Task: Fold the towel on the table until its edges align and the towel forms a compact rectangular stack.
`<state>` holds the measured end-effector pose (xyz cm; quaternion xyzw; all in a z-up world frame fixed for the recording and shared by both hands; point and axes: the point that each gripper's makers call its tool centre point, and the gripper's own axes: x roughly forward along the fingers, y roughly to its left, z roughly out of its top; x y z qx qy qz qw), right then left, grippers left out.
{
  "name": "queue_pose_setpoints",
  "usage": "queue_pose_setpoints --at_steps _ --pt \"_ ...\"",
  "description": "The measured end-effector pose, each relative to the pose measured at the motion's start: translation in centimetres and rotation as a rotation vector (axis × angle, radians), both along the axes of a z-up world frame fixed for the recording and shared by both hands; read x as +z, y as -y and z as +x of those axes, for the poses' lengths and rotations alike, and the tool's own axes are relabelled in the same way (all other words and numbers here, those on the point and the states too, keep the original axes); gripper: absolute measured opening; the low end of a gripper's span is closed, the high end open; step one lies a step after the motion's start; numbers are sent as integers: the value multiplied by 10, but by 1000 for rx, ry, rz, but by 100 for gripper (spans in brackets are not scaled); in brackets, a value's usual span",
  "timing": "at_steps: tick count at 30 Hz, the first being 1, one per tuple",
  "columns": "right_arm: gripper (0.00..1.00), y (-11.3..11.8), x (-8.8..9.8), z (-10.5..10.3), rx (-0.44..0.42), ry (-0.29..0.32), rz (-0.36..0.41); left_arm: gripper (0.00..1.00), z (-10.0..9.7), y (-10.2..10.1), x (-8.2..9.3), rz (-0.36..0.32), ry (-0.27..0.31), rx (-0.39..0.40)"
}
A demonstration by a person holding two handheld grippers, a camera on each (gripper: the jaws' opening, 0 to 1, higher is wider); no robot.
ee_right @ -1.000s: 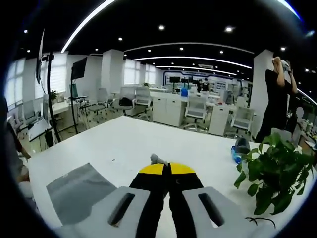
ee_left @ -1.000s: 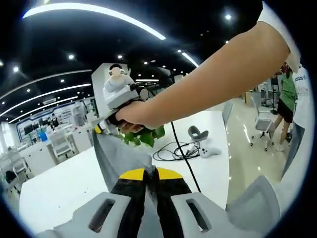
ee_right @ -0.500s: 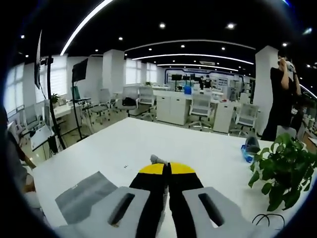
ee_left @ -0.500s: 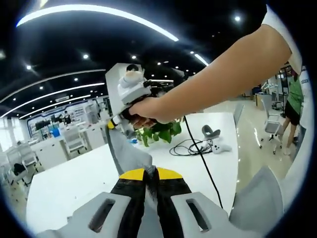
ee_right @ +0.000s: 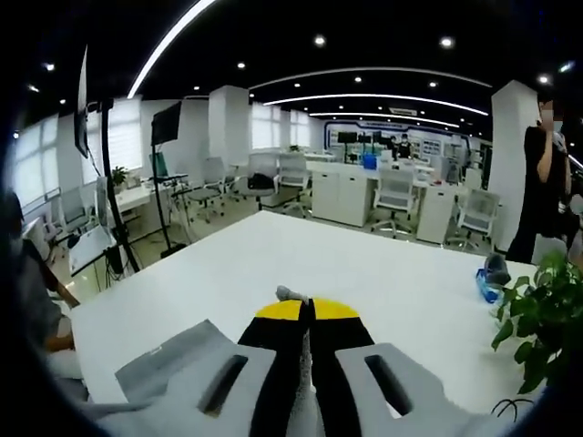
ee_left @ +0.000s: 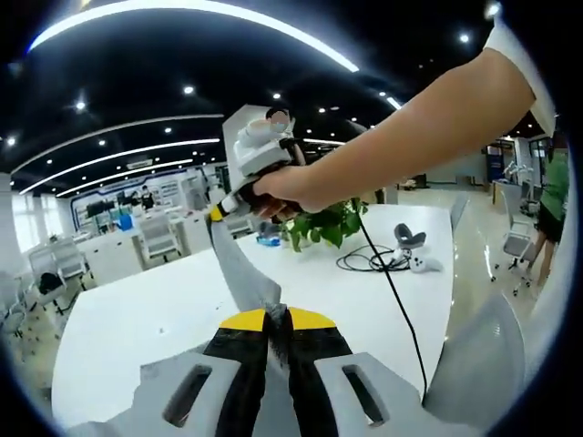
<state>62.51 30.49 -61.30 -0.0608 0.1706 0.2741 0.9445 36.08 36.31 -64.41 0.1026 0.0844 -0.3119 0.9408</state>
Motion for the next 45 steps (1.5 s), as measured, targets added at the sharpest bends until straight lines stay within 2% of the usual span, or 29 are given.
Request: queue_pose_setpoints --at_steps 11,20,25,28,31,41,45 --pt "0 -57 -20 11 99 -14 -13 7 -11 -34 -18 -17 -34 78" --pt "0 -92 -36 5 155 -21 -50 7 -19 -57 -37 -35 -77 132" --pt "0 -107 -46 6 168 -25 -76 7 -15 -72 -50 -37 -96 158" --pt "0 -114 -56 7 173 -32 -92 7 -14 -82 -58 7 -81 169" --pt "0 -123 -64 7 187 -35 -104 7 -12 -89 -63 -22 -108 189" --pt "0 -165 -100 9 256 -69 -114 7 -10 -121 -96 -36 -173 249" --pt "0 -183 -108 -1 281 -65 -123 7 -9 -132 -106 -25 -187 265"
